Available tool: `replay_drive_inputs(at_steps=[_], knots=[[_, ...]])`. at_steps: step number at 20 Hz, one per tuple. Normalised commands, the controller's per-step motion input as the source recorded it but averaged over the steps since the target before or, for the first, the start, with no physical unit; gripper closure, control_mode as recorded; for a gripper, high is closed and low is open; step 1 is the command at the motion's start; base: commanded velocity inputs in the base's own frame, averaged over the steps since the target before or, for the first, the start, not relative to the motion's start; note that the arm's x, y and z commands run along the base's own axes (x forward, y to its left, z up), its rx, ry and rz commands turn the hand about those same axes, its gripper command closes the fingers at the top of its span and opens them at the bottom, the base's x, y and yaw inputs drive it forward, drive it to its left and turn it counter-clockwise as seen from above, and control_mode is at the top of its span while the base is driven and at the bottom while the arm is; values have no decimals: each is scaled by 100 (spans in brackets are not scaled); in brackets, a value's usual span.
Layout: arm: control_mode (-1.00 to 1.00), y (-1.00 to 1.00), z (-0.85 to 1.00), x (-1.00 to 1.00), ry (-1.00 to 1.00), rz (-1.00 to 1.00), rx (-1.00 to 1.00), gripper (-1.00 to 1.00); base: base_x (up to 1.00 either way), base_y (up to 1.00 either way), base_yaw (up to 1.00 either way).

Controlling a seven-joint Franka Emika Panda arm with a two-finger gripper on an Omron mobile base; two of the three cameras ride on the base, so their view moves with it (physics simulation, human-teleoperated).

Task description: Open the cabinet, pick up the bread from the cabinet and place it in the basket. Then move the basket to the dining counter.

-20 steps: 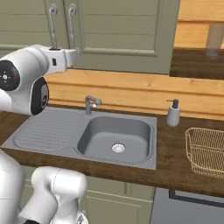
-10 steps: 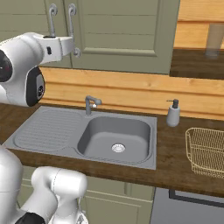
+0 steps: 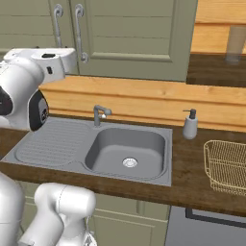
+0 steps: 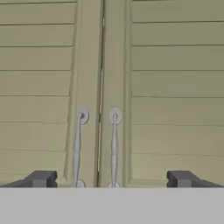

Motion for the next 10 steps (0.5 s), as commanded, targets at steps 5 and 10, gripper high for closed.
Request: replay_drive_inputs(at_steps=[5, 10], knots=[[-100, 3, -23, 15, -16, 0, 2, -100, 0, 0, 0], [-100, 2, -2, 45, -6, 0, 0, -100, 0, 0, 0]])
